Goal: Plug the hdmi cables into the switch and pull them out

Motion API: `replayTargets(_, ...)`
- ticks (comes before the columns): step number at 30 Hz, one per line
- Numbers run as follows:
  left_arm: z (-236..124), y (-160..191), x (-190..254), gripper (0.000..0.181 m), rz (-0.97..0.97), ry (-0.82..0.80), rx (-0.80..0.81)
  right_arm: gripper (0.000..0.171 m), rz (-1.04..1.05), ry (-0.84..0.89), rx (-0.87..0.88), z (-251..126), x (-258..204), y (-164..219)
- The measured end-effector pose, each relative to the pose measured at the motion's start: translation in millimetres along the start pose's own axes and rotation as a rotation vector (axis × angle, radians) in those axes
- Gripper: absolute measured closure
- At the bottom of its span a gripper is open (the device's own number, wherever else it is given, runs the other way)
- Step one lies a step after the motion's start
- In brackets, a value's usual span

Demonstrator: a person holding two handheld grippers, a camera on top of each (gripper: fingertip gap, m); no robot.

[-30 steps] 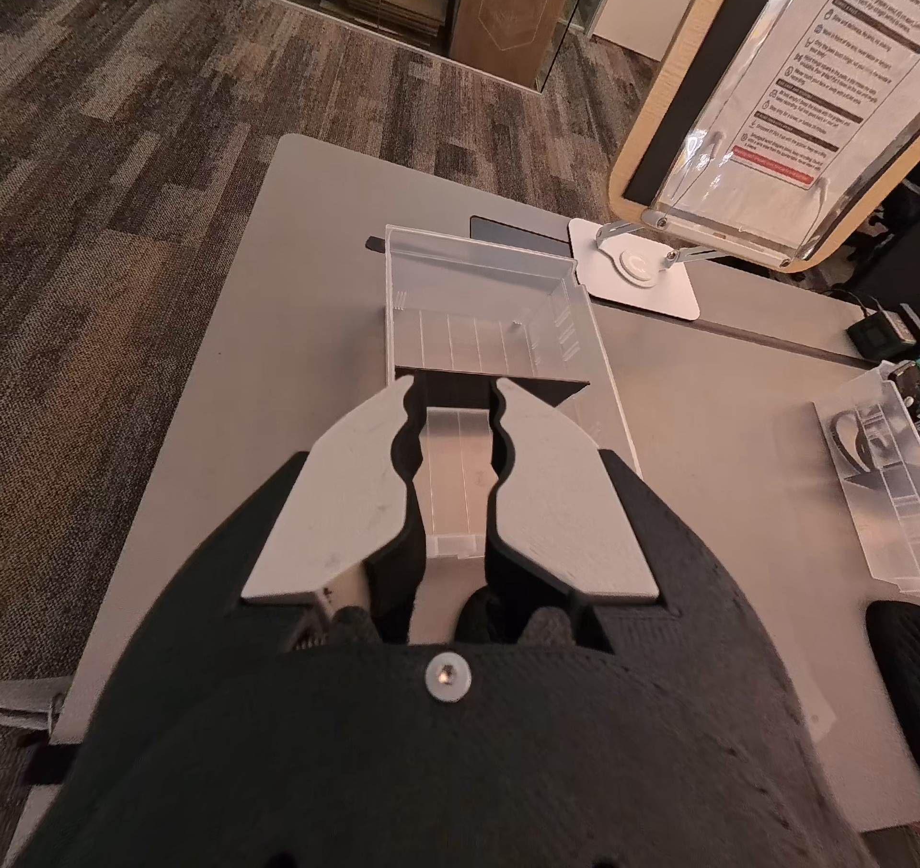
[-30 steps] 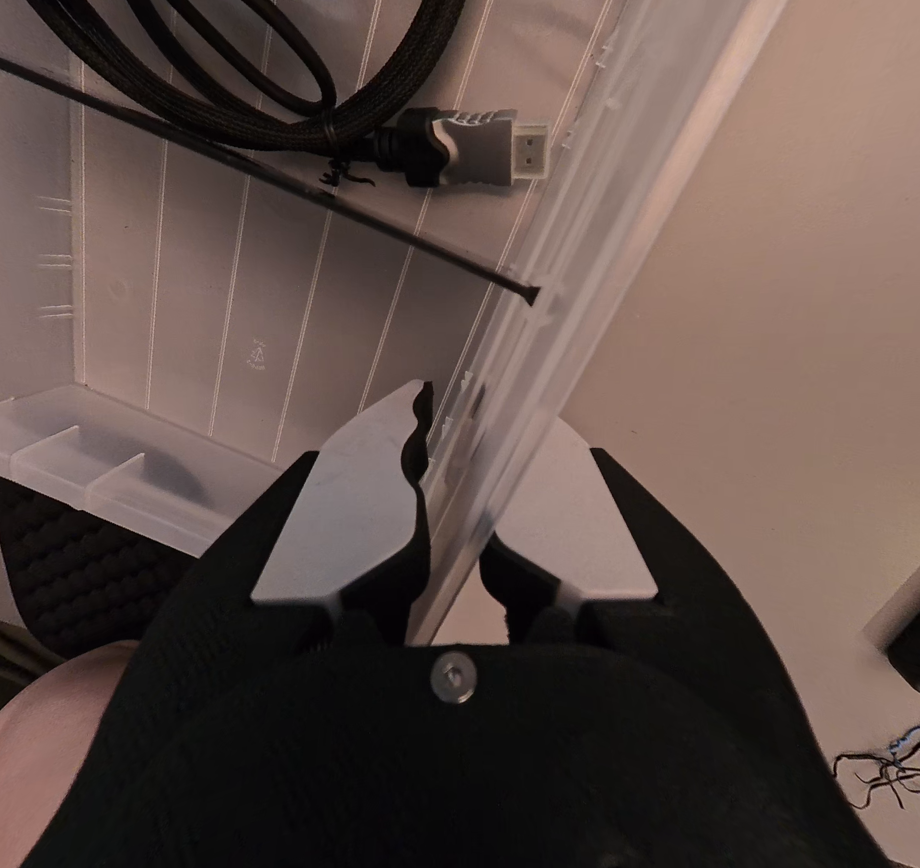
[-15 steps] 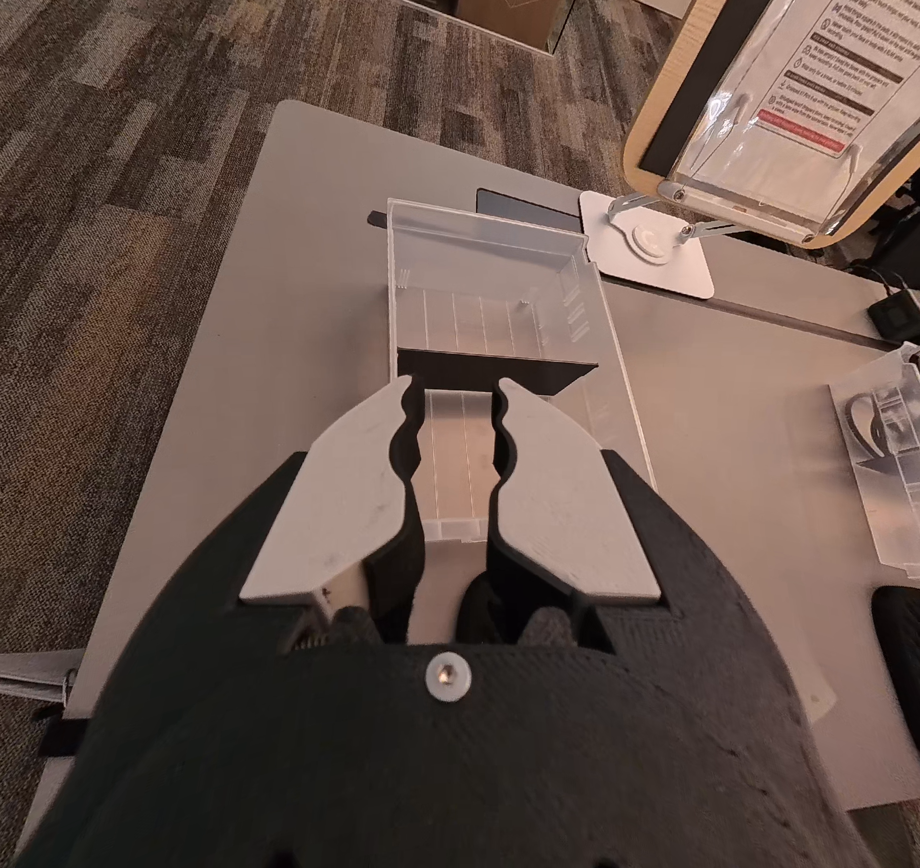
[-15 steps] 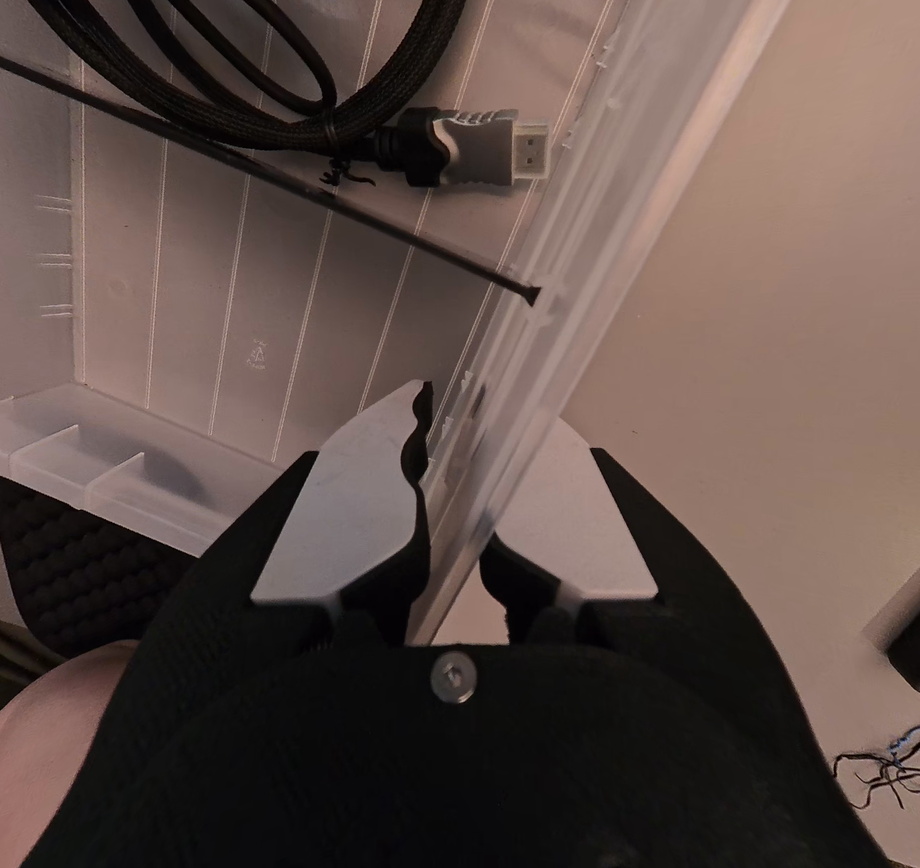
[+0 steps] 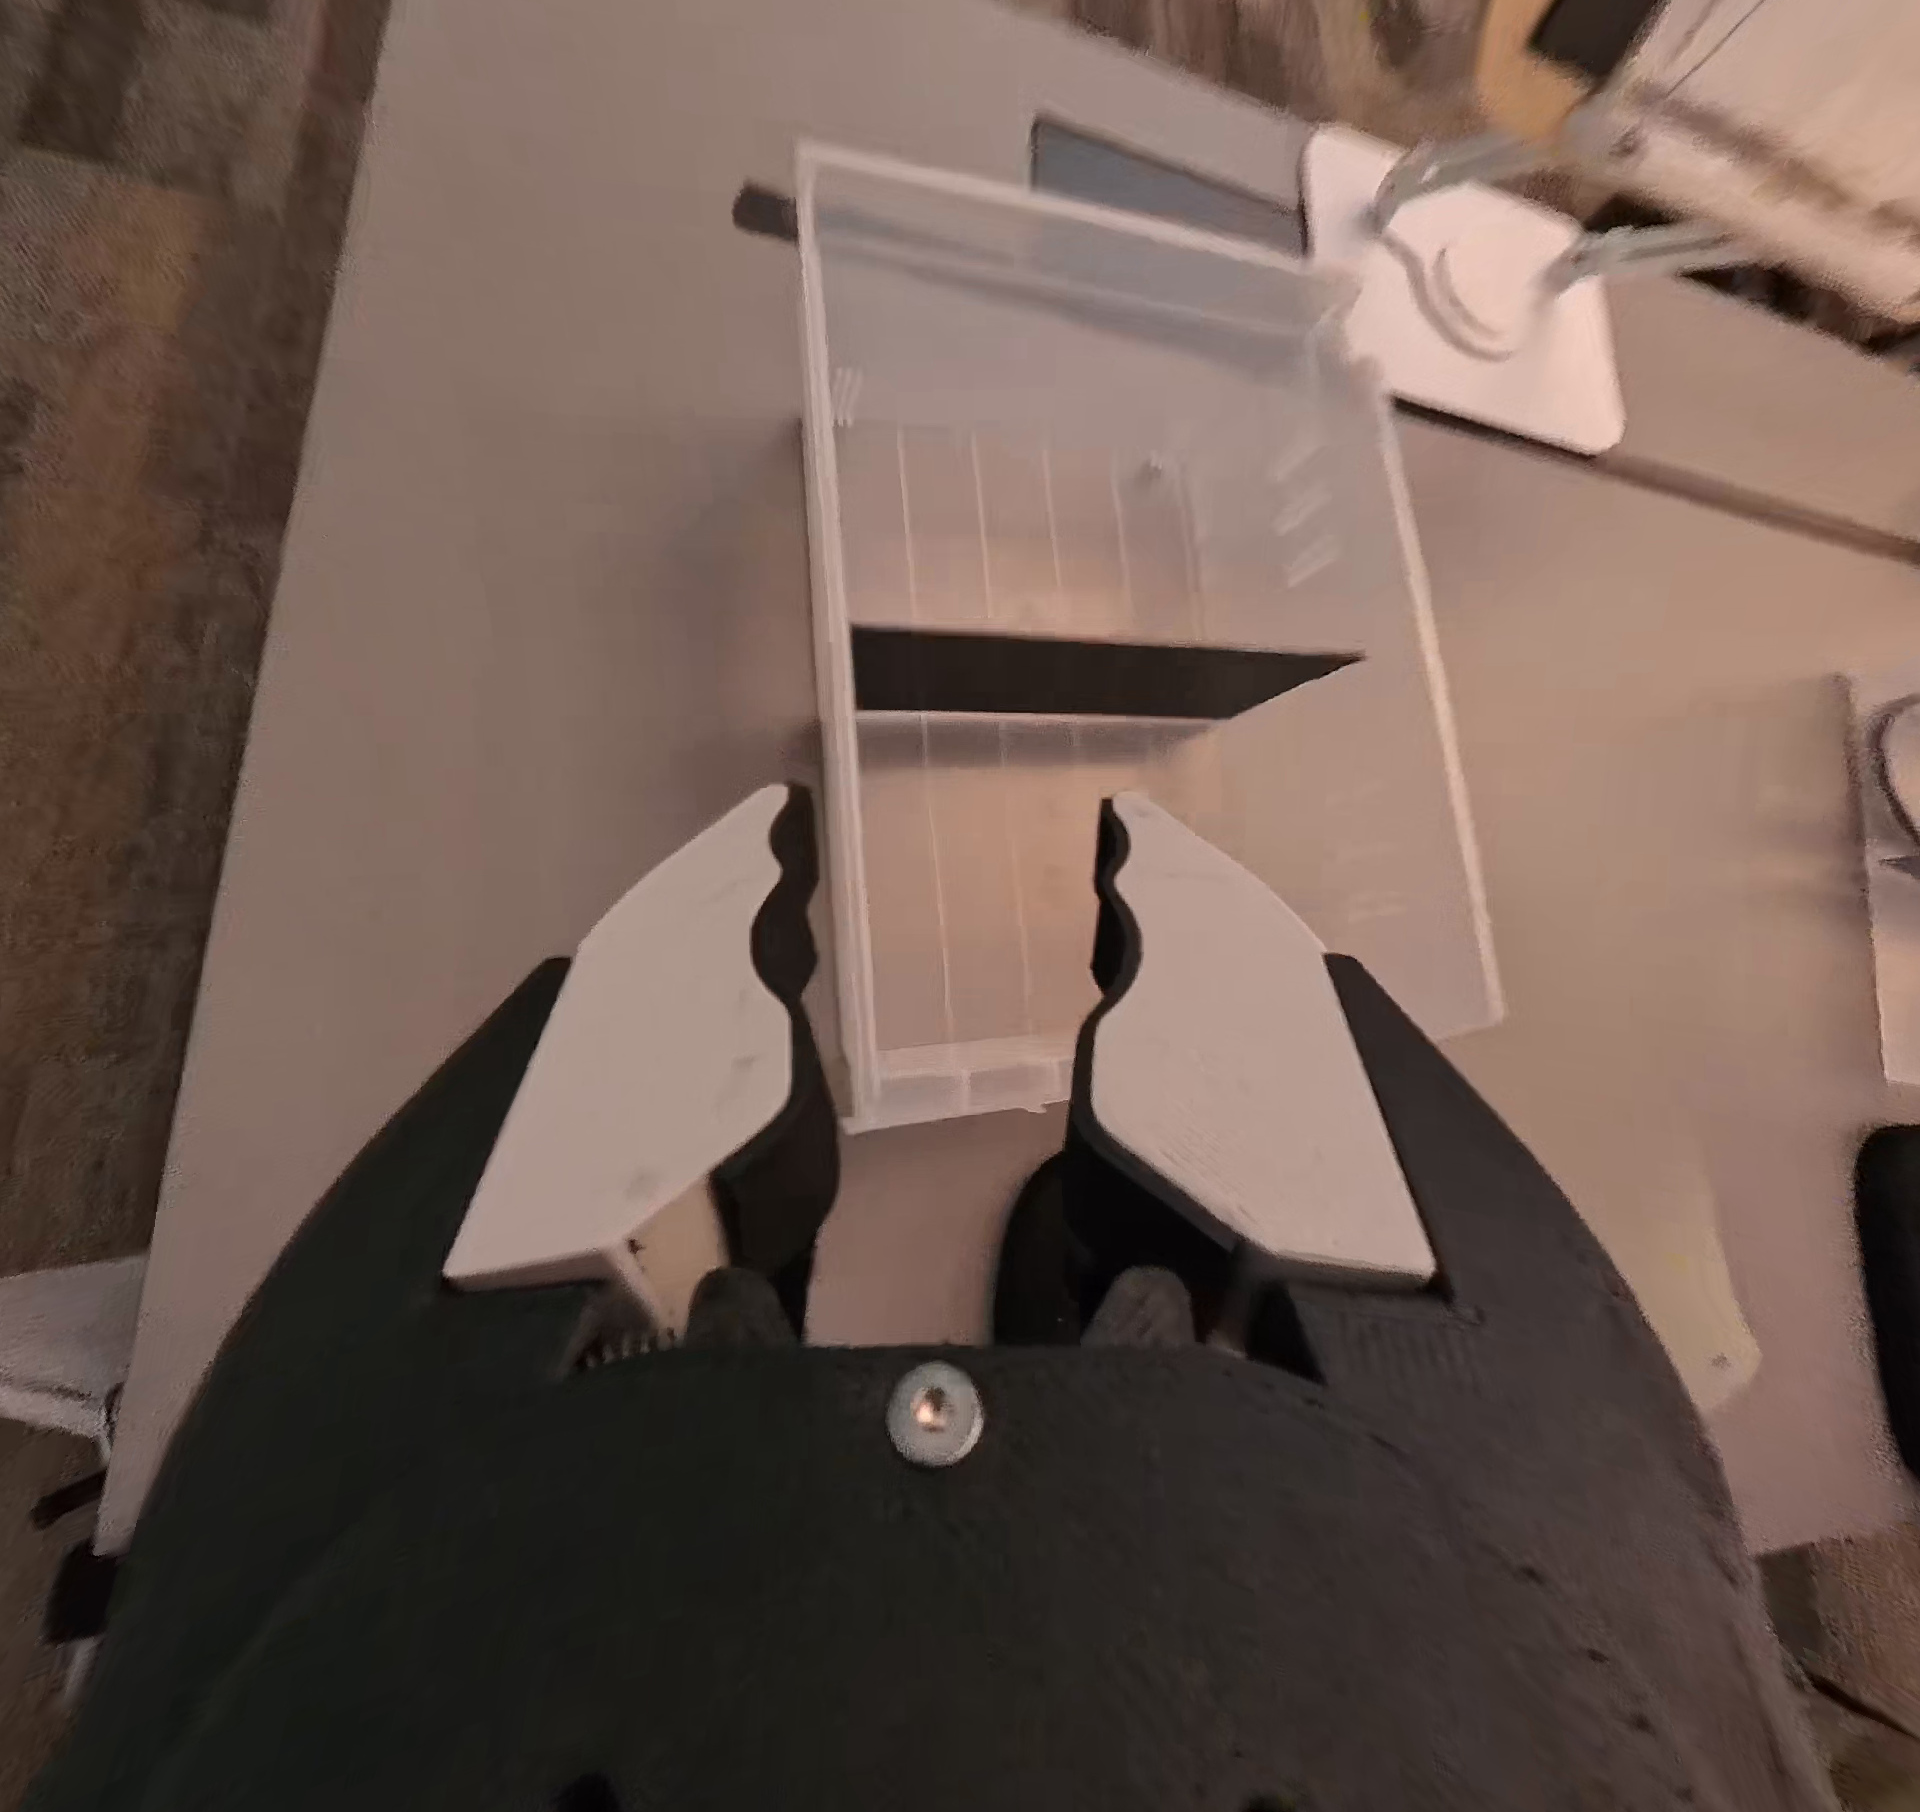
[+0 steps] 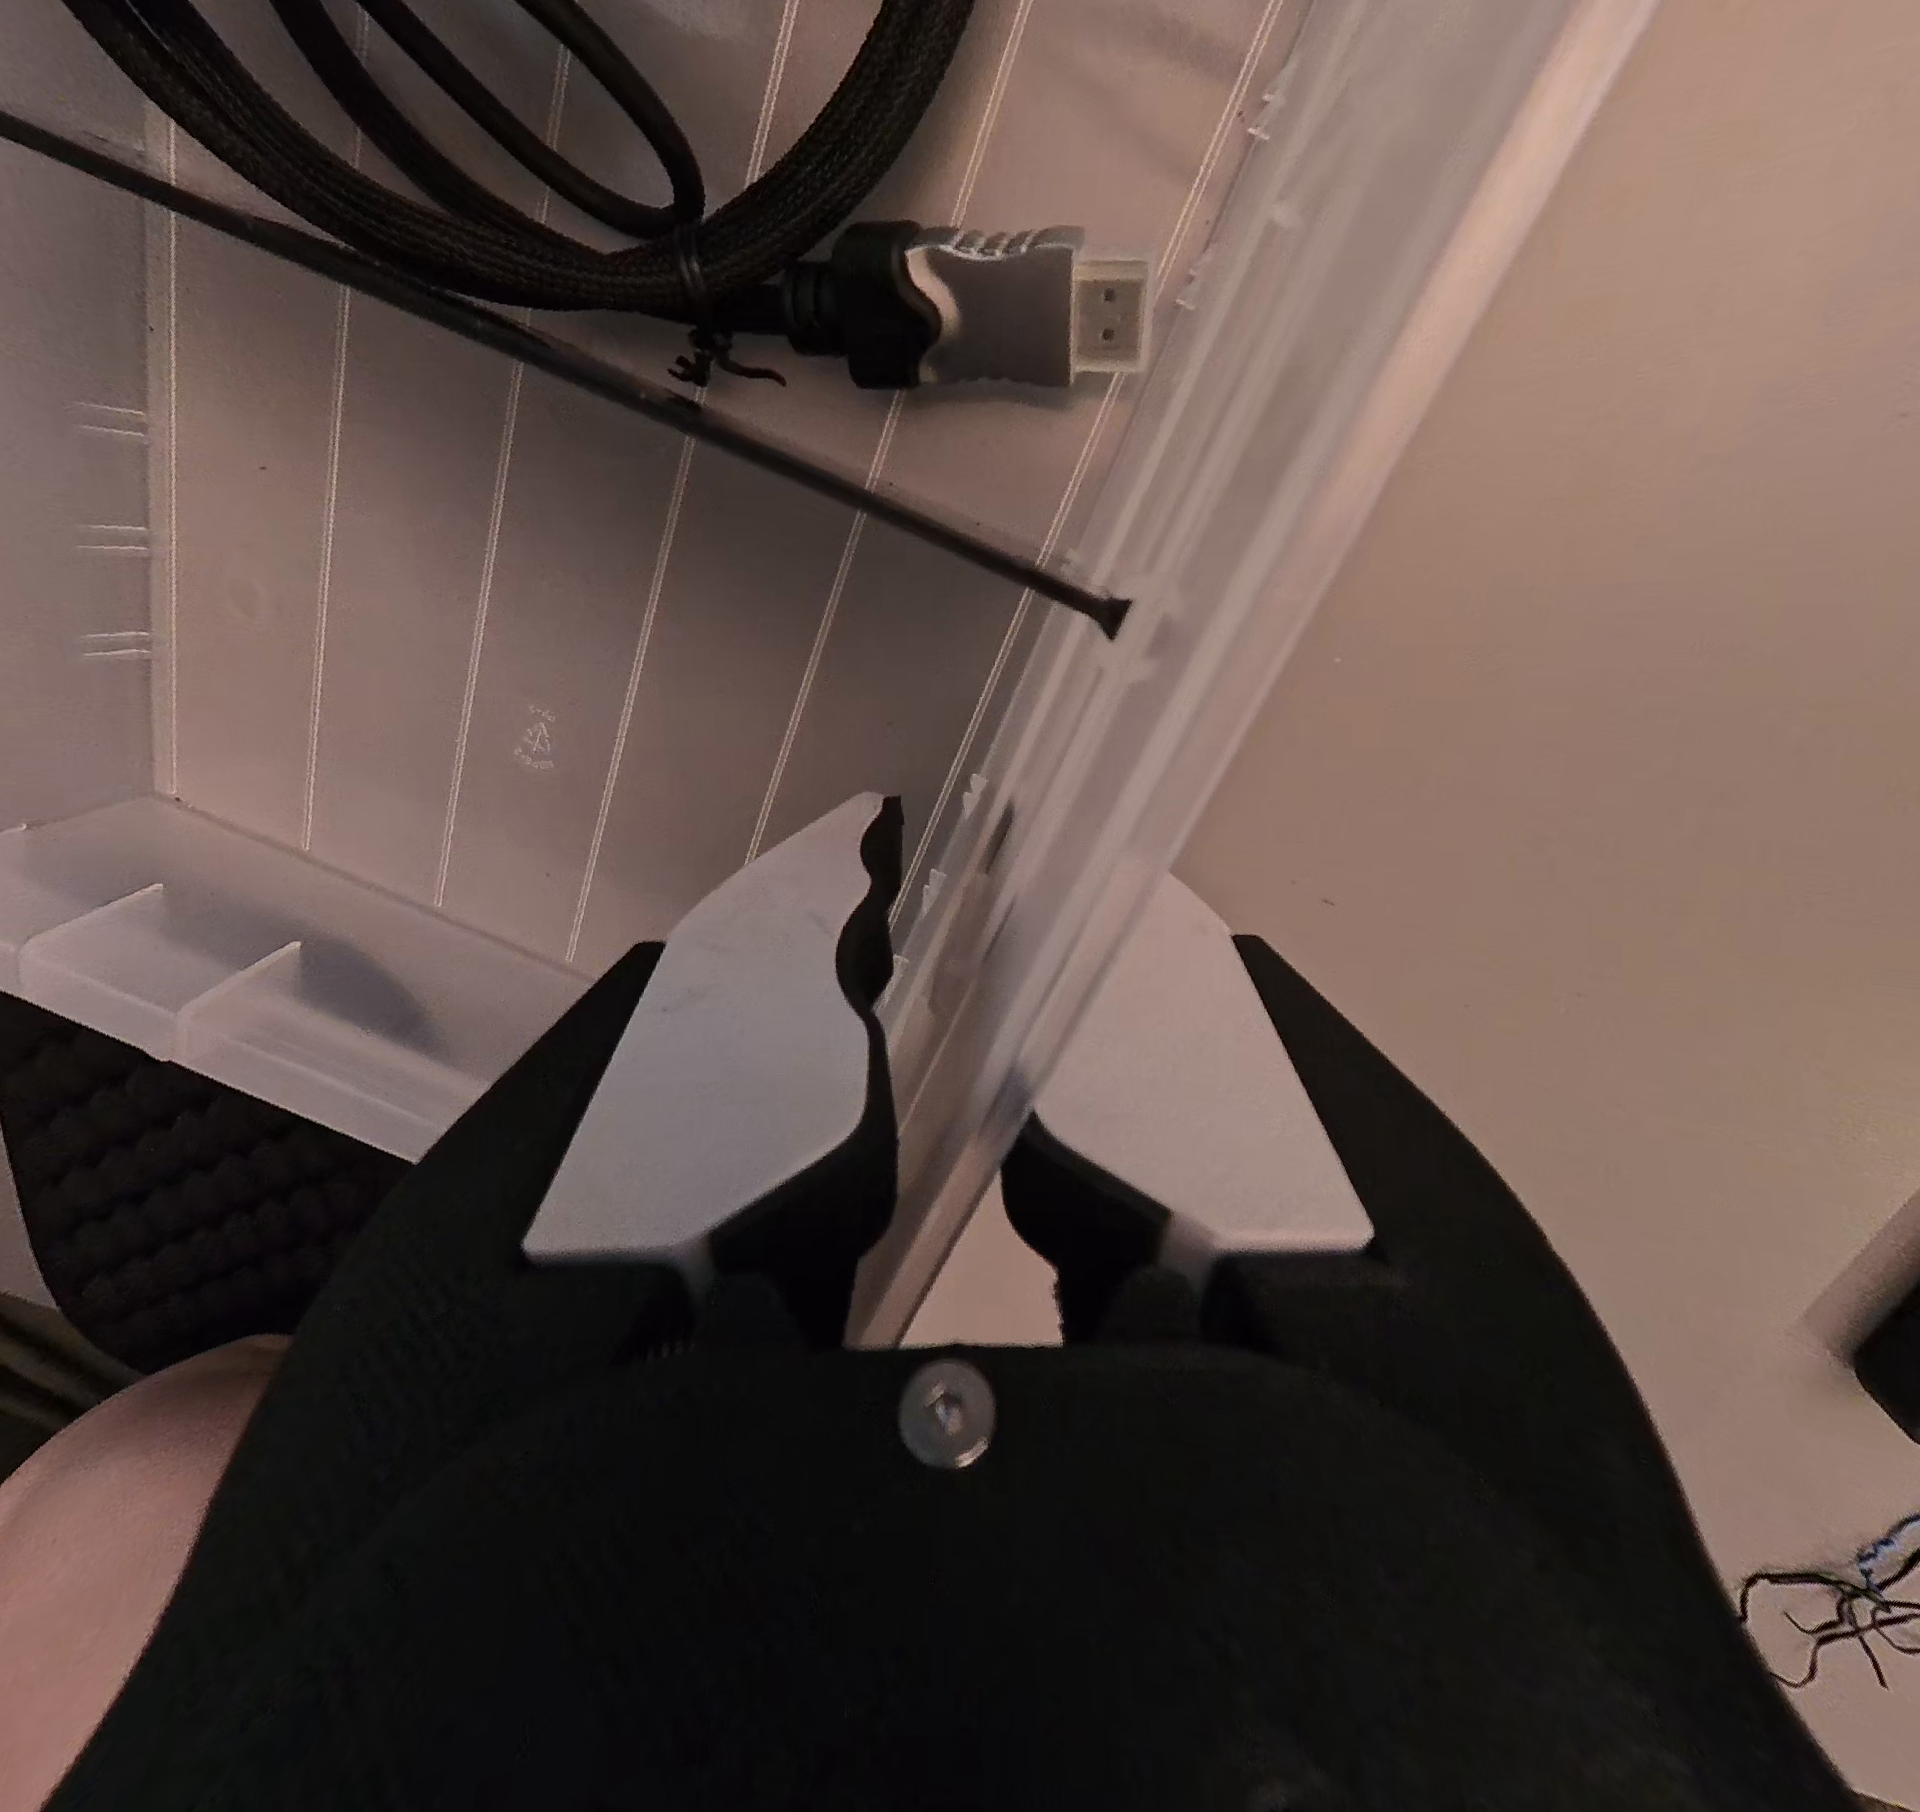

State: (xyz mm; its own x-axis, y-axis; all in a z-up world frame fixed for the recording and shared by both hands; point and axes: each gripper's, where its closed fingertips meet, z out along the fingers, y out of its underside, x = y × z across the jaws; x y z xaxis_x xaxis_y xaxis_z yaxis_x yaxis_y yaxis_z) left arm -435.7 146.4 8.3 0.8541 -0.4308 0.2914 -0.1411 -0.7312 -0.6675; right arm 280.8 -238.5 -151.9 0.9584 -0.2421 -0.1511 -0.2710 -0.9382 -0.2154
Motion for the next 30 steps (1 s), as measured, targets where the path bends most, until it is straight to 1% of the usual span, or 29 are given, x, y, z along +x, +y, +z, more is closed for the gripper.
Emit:
replayTargets(2,20.3,10.3,-10.9,0.124,0.004,-0.038,-0.094,0.153,0.0,0.0,-0.001,0.1,-0.1,0.0)
replayTargets(4,35.0,14.0,-20.5,0.12,0.058,-0.095,-0.142,0.153,0.0,0.0,-0.001,0.1,-0.3,0.1)
replayTargets(7,52.8,19.4,-29.3,0.119,0.148,-0.162,-0.203,0.153,0.0,-0.001,-0.002,0.2,-0.5,0.2)
replayTargets(10,71.8,33.2,-33.1,0.118,0.2,-0.18,-0.299,0.152,-0.001,0.0,-0.004,0.2,-0.8,0.3)
replayTargets(12,82.1,46.0,-38.2,0.124,0.221,-0.201,-0.381,0.152,-0.004,0.001,-0.01,0.5,-1.5,0.5)
replayTargets(14,88.5,55.8,-43.2,0.144,0.265,-0.229,-0.448,0.152,-0.007,0.001,-0.018,0.8,-2.5,0.6)
replayTargets(16,93.8,62.2,-40.2,0.157,0.341,-0.225,-0.486,0.152,-0.009,0.001,-0.031,1.4,-4.2,1.0)
replayTargets(17,95.8,65.6,-39.0,0.158,0.385,-0.23,-0.507,0.152,-0.013,0.004,-0.042,1.8,-5.0,1.3)
replayTargets(19,96.8,70.6,-45.7,0.159,0.453,-0.301,-0.548,0.152,-0.02,0.007,-0.058,2.7,-7.6,0.3)
replayTargets(21,97.4,71.7,-46.0,0.158,0.466,-0.318,-0.558,0.153,-0.025,0.005,-0.068,4.1,-12.0,-2.6)
replayTargets(24,99.0,73.0,-39.6,0.163,0.424,-0.263,-0.55,0.153,-0.04,0.006,-0.093,6.8,-20.7,-7.8)
replayTargets(30,101.7,75.4,-27.7,0.166,0.439,-0.196,-0.549,0.152,-0.076,0.017,-0.182,14.8,-49.8,-19.0)
